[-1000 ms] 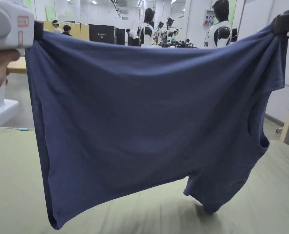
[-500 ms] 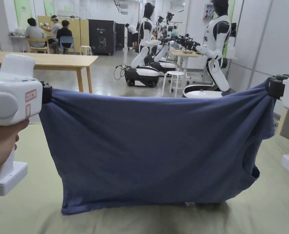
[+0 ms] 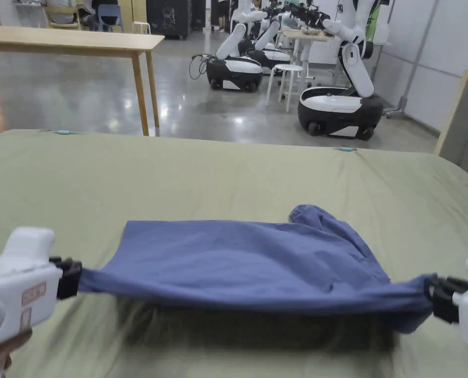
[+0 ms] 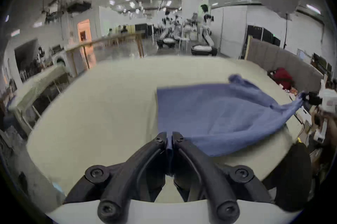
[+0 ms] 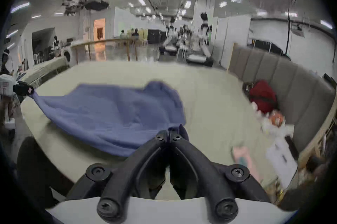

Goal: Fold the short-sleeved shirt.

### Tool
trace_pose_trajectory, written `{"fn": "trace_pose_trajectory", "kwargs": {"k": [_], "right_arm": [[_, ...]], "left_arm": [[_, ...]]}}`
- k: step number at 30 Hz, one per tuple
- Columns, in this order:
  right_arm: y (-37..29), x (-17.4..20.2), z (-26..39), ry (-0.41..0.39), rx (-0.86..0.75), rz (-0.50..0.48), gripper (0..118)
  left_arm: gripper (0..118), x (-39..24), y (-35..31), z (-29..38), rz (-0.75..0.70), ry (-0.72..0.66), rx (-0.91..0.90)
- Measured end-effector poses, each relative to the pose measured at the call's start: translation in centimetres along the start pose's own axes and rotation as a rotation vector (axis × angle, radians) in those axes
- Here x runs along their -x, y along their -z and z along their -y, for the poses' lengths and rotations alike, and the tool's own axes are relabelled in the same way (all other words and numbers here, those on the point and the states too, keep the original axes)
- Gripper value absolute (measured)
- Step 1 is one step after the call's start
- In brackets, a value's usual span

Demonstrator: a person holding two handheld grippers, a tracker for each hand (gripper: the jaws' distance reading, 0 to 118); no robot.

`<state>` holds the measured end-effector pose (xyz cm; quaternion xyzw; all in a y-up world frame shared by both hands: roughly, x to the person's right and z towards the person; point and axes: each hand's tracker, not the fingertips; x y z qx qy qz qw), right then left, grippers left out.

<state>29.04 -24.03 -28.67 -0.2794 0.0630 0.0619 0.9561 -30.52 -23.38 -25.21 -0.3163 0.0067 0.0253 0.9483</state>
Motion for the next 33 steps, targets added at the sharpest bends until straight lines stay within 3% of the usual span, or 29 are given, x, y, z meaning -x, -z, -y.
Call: {"fn": "trace_pose_trajectory", "kwargs": {"k": [3, 4, 5, 7, 9, 10, 11, 14, 17, 19, 20, 21, 22, 23, 25, 28, 31, 32, 33], "right_arm": [[1.5, -0.7, 4.5, 0.057, 0.083, -0.004, 4], [1.5, -0.8, 5.1, 0.064, 0.087, -0.003, 5], [1.4, -0.9, 5.2, 0.079, 0.082, -0.004, 19], [0.5, -0.8, 4.6, 0.088, 0.049, -0.007, 75], [-1.2, 0.2, 2.7, 0.084, -0.032, 0.039, 95], [-2.2, 0.7, 1.8, 0.112, -0.077, 0.003, 102], [-3.3, 1.3, 1.1, 0.141, -0.143, -0.042, 110], [-5.1, 4.5, -0.1, 0.12, -0.285, -0.052, 111], [-5.2, 7.4, 0.1, 0.076, -0.283, -0.028, 112], [-4.8, 8.9, 0.8, 0.08, -0.276, -0.017, 109], [-4.5, 9.3, 1.2, 0.076, -0.272, -0.023, 89], [-4.1, 9.8, 1.7, 0.058, -0.272, -0.024, 47], [-3.8, 10.3, 2.0, 0.04, -0.271, -0.002, 0], [-3.6, 10.6, 2.3, 0.025, -0.26, 0.073, 1], [-3.7, 10.2, 2.7, 0.059, -0.257, -0.066, 1], [-3.6, 10.5, 3.3, 0.023, -0.235, -0.032, 1], [-3.3, 10.0, 3.8, 0.038, -0.196, -0.054, 1], [-3.2, 9.9, 4.0, 0.035, -0.187, -0.052, 1], [-3.1, 9.7, 4.2, 0.034, -0.176, -0.053, 1]], "left_arm": [[5, 0.5, 1.3, 4.2, 0.004, -0.052, 0.063], [11, 0.7, 1.8, 4.9, 0.008, -0.056, 0.06], [41, 0.6, 1.9, 5.1, 0.015, -0.058, 0.065], [114, -0.3, 1.2, 4.9, -0.032, -0.021, 0.042], [118, -2.1, -0.5, 4.0, -0.022, 0.009, -0.032], [117, -2.3, -2.0, 2.8, -0.032, 0.02, -0.162], [117, -3.1, -2.6, 2.1, -0.028, 0.021, -0.174], [118, -6.4, -4.5, 1.4, -0.016, 0.071, -0.281], [118, -9.2, -4.5, 2.2, -0.043, 0.102, -0.348], [115, -10.1, -4.2, 3.2, -0.061, 0.116, -0.329], [98, -10.2, -4.0, 3.8, -0.071, 0.115, -0.31], [62, -10.2, -3.9, 4.3, -0.064, 0.112, -0.295], [16, -10.0, -3.8, 4.7, -0.058, 0.108, -0.275], [0, -9.5, -3.6, 4.8, -0.093, 0.154, -0.238], [0, -8.1, -3.7, 5.8, -0.053, 0.124, -0.183], [0, -4.5, -3.7, 7.4, -0.071, 0.02, -0.062], [0, -1.0, -3.1, 9.1, -0.088, -0.051, 0.061], [9, -0.5, -3.3, 9.6, -0.096, -0.08, 0.075], [30, 0.1, -3.3, 10.1, -0.101, -0.102, 0.077]]}}
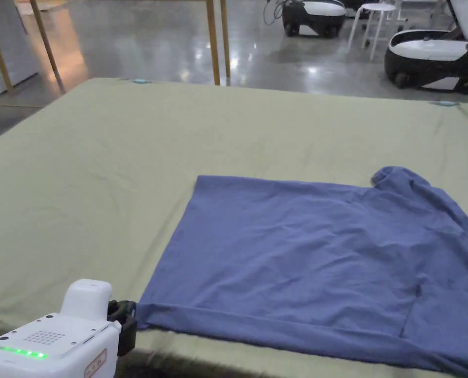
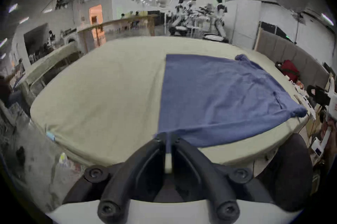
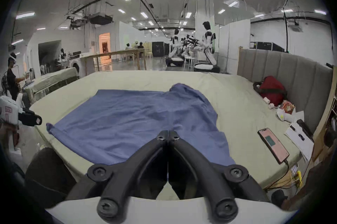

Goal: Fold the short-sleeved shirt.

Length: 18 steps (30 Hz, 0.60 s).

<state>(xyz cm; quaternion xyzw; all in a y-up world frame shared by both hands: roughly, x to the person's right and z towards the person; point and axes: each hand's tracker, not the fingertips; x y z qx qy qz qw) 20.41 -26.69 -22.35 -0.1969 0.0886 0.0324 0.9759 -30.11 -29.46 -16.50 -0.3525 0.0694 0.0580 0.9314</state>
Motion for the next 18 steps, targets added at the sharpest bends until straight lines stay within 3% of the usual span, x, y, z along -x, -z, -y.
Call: {"fn": "trace_pose_trajectory", "kwargs": {"k": [1, 2, 11, 13, 15, 16, 17, 18], "right_arm": [[0.1, -0.2, 0.2, 0.007, 0.013, 0.002, 1], [0.2, -0.4, 0.3, 0.017, 0.026, 0.003, 1], [1.1, -3.2, 0.6, 0.061, 0.096, 0.06, 1], [1.1, -4.0, 0.7, 0.068, 0.107, 0.083, 1], [1.0, -4.8, 0.7, 0.073, 0.121, 0.105, 1], [0.8, -5.2, 0.7, 0.076, 0.126, 0.114, 1], [0.8, -5.8, 0.8, 0.079, 0.132, 0.127, 1], [0.7, -6.3, 0.8, 0.081, 0.138, 0.137, 1]], "left_arm": [[70, 0.4, 0.0, 0.3, -0.009, -0.006, 0.0], [118, 0.8, 0.1, 0.4, -0.016, -0.004, -0.001], [115, -0.1, 4.4, -0.9, -0.012, 0.106, 0.016], [112, -0.2, 5.3, -1.4, -0.005, 0.121, 0.026], [94, -0.1, 6.3, -1.8, -0.003, 0.146, 0.057], [69, 0.0, 6.5, -1.9, 0.004, 0.15, 0.069], [27, 0.1, 6.8, -1.9, 0.018, 0.146, 0.075], [6, 0.0, 6.9, -1.9, 0.031, 0.133, 0.078]]}}
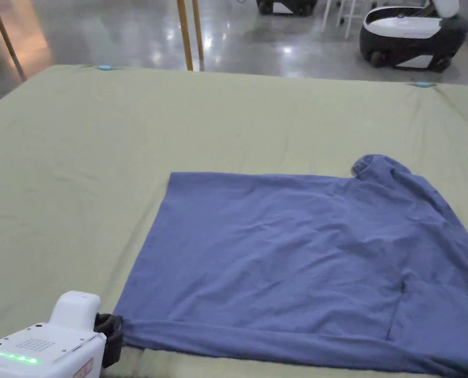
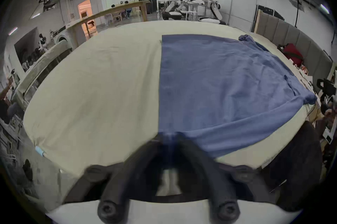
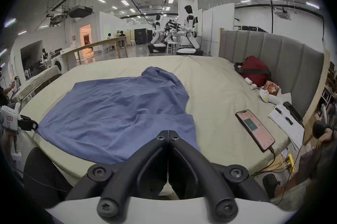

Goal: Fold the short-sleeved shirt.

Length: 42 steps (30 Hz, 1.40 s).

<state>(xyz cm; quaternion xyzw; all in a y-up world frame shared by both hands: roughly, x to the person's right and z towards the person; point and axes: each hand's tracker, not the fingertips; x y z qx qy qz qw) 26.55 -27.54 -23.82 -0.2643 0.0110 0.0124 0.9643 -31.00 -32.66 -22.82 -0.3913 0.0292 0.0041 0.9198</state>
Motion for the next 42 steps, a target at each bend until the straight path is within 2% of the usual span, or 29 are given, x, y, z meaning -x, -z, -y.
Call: {"fn": "trace_pose_trajectory", "kwargs": {"k": [4, 5, 6, 7, 8, 9, 10, 12, 15, 16, 17, 19, 20, 23, 26, 31, 33, 36, 39, 42], "right_arm": [[0.0, -2.0, 0.1, -0.001, 0.037, 0.052, 1], [0.2, -2.5, 0.3, -0.003, 0.044, 0.063, 7], [0.4, -3.2, 0.5, 0.002, 0.052, 0.066, 27], [0.7, -3.8, 0.7, 0.01, 0.064, 0.067, 59], [1.2, -4.4, 0.8, 0.016, 0.109, 0.064, 104], [2.0, -4.6, 1.0, -0.002, 0.16, 0.07, 116], [2.4, -4.7, 1.3, -0.021, 0.169, 0.082, 117], [3.0, -4.8, 2.0, -0.065, 0.135, 0.087, 117], [4.6, -4.6, 3.0, -0.106, 0.194, 0.061, 114], [5.1, -4.5, 3.3, -0.102, 0.206, 0.062, 102], [5.5, -4.6, 3.6, -0.081, 0.239, 0.019, 93], [5.5, -5.2, 3.7, 0.003, 0.231, -0.071, 62], [5.7, -5.4, 3.6, 0.068, 0.241, -0.123, 3], [5.2, -5.8, 2.6, 0.048, 0.233, -0.116, 3], [4.3, -6.4, -0.4, 0.027, 0.148, -0.12, 3], [3.6, -4.6, -9.2, -0.046, -0.013, -0.109, 3], [5.6, -4.2, -12.7, -0.052, -0.034, -0.112, 3], [10.3, -2.2, -16.5, -0.117, 0.019, -0.06, 3], [16.6, -1.0, -17.3, -0.123, 0.122, -0.044, 3], [21.9, -0.3, -16.1, -0.114, 0.234, -0.017, 3]], "left_arm": [[5, -1.7, -0.5, -0.3, 0.006, 0.057, 0.012], [5, -1.8, -0.7, -0.5, 0.009, 0.054, 0.008], [5, -1.9, -1.0, -0.7, 0.021, 0.046, 0.003], [5, -1.9, -1.2, -0.8, 0.018, 0.037, -0.008], [5, -2.0, -1.5, -0.9, 0.012, 0.031, -0.012], [5, -2.0, -1.6, -1.2, 0.01, 0.029, -0.013], [5, -2.0, -1.7, -1.3, 0.006, 0.025, -0.014], [5, -2.0, -1.8, -1.3, 0.002, 0.018, -0.017], [5, -2.2, -1.7, -1.5, -0.003, 0.021, -0.012], [5, -2.3, -1.7, -1.5, -0.007, 0.025, -0.007], [5, -2.4, -1.6, -1.5, -0.012, 0.029, -0.006], [5, -2.5, -1.7, -1.6, -0.01, 0.037, -0.004], [5, -2.5, -1.7, -1.7, -0.009, 0.037, 0.0], [5, -1.9, -2.0, -2.4, -0.028, 0.053, 0.002], [4, -1.3, -3.0, -4.5, -0.018, 0.045, -0.035], [4, -1.3, -4.1, -12.1, -0.042, 0.104, -0.146], [4, -1.2, -2.8, -15.6, -0.063, 0.122, -0.169], [4, -1.1, 1.6, -20.0, -0.079, 0.153, -0.108], [4, -1.8, 7.4, -22.0, -0.11, 0.18, 0.005], [4, -2.0, 12.5, -21.8, -0.118, 0.131, 0.082]]}}
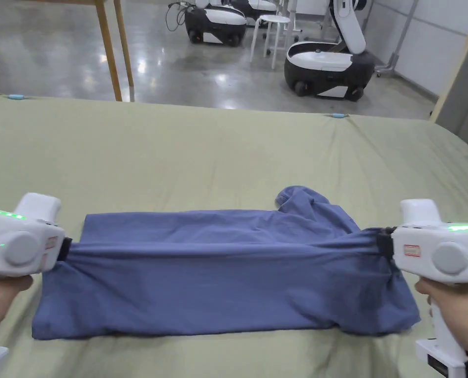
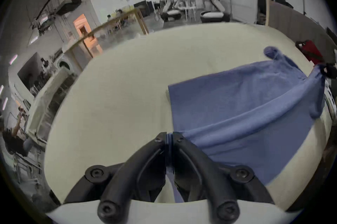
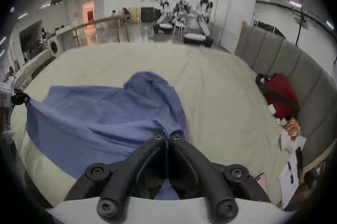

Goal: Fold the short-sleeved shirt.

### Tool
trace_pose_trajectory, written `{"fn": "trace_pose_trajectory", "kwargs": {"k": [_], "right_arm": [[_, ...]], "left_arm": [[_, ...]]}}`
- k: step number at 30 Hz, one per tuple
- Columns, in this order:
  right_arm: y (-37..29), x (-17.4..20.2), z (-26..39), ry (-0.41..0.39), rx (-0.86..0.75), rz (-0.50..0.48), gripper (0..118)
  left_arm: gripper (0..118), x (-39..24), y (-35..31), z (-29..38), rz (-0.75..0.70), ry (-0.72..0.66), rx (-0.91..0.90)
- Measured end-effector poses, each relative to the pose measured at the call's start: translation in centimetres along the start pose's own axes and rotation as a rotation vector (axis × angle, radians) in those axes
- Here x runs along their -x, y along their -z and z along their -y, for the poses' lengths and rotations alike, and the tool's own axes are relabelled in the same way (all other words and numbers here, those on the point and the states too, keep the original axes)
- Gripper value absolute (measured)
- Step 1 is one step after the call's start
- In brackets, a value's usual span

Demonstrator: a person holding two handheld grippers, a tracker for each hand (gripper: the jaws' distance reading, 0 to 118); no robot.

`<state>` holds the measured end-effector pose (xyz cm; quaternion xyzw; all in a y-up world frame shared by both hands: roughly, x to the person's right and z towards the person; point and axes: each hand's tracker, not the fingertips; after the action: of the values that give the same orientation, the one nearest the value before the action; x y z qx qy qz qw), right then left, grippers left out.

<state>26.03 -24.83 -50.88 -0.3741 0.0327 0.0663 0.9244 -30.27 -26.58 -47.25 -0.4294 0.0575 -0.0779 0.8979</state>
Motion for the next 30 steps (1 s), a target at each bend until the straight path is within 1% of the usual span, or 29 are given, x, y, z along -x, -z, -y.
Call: {"fn": "trace_pose_trajectory", "kwargs": {"k": [1, 2, 3, 4, 5, 6, 7, 8, 9, 10, 12, 13, 14, 15, 16, 17, 18, 19, 20, 21, 22, 23, 25, 27, 28, 29, 30], "right_arm": [[1.7, -0.1, 0.3, 0.024, 0.043, 0.0, 3], [2.4, 0.0, 0.7, 0.05, 0.052, -0.006, 5], [2.5, -0.1, 1.1, 0.056, 0.035, -0.006, 18], [2.2, -0.1, 1.5, 0.06, 0.015, -0.008, 46], [1.5, 0.0, 1.7, 0.066, -0.008, 0.0, 70], [0.2, -0.2, 2.1, 0.083, -0.055, -0.002, 81], [-1.4, -0.3, 2.6, 0.093, -0.092, -0.028, 90], [-3.2, -0.2, 3.3, 0.111, -0.149, -0.049, 108], [-5.5, 0.3, 4.1, 0.137, -0.235, -0.073, 108], [-7.4, 0.7, 5.2, 0.148, -0.296, -0.107, 108], [-11.1, 2.3, 8.1, 0.158, -0.429, -0.147, 108], [-12.3, 3.2, 9.3, 0.139, -0.475, -0.143, 108], [-13.5, 4.2, 10.5, 0.127, -0.509, -0.11, 108], [-14.3, 5.1, 11.7, 0.119, -0.529, -0.074, 108], [-14.7, 5.9, 12.6, 0.118, -0.546, -0.07, 108], [-15.0, 6.5, 13.3, 0.119, -0.545, -0.081, 102], [-15.4, 7.0, 14.0, 0.116, -0.542, -0.091, 81], [-15.7, 7.5, 14.4, 0.114, -0.542, -0.099, 34], [-15.8, 8.0, 14.7, 0.109, -0.536, -0.102, 0], [-15.4, 8.5, 14.9, 0.096, -0.518, -0.093, 0], [-15.5, 8.6, 15.2, 0.084, -0.511, -0.097, 0], [-15.6, 8.7, 15.3, 0.081, -0.491, -0.134, 0], [-15.4, 8.7, 15.3, 0.095, -0.476, -0.138, 0], [-15.2, 8.6, 15.5, 0.087, -0.464, -0.132, 0], [-15.1, 8.4, 15.6, 0.089, -0.456, -0.132, 0], [-15.0, 8.3, 15.4, 0.096, -0.441, -0.136, 0], [-14.9, 8.1, 15.5, 0.099, -0.434, -0.131, 0]], "left_arm": [[4, -0.1, 1.3, 0.2, 0.018, -0.026, 0.056], [8, -0.3, 1.8, 0.5, 0.031, -0.03, 0.071], [27, -0.6, 1.9, 0.9, 0.031, -0.026, 0.058], [68, -0.9, 1.4, 1.1, 0.021, -0.019, 0.028], [83, -1.1, 0.3, 1.3, -0.01, -0.02, -0.029], [98, -1.1, -1.0, 1.6, 0.005, -0.042, -0.074], [109, -1.0, -2.6, 2.2, 0.046, -0.053, -0.138], [115, -1.5, -5.1, 2.4, 0.071, -0.004, -0.314], [114, -2.1, -7.0, 3.9, 0.029, -0.046, -0.297], [116, -2.8, -8.9, 5.2, -0.003, -0.049, -0.345], [117, -3.8, -12.3, 8.0, 0.015, -0.072, -0.471], [118, -4.5, -13.4, 9.2, 0.019, -0.076, -0.468], [118, -5.3, -14.4, 10.6, 0.018, -0.076, -0.464], [118, -4.8, -13.3, 11.8, 0.009, -0.074, -0.455], [117, -5.4, -13.7, 13.0, -0.005, -0.075, -0.445], [116, -5.9, -14.0, 14.1, -0.01, -0.08, -0.437], [111, -5.7, -13.9, 15.1, 0.002, -0.09, -0.429], [95, -5.5, -13.6, 16.0, 0.062, -0.114, -0.407], [42, -5.2, -13.5, 16.6, 0.102, -0.137, -0.368], [0, -5.1, -12.9, 17.0, 0.091, -0.159, -0.307], [0, -4.6, -12.5, 17.6, 0.058, -0.172, -0.257], [0, -4.0, -12.1, 18.1, 0.069, -0.192, -0.307], [0, -2.4, -10.6, 18.4, 0.14, -0.28, -0.198], [0, -1.5, -9.3, 18.2, 0.103, -0.265, -0.143], [0, -1.1, -8.8, 18.0, 0.086, -0.268, -0.148], [2, -0.6, -8.1, 17.5, 0.097, -0.273, -0.138], [16, -0.2, -7.6, 16.8, 0.08, -0.25, -0.16]]}}
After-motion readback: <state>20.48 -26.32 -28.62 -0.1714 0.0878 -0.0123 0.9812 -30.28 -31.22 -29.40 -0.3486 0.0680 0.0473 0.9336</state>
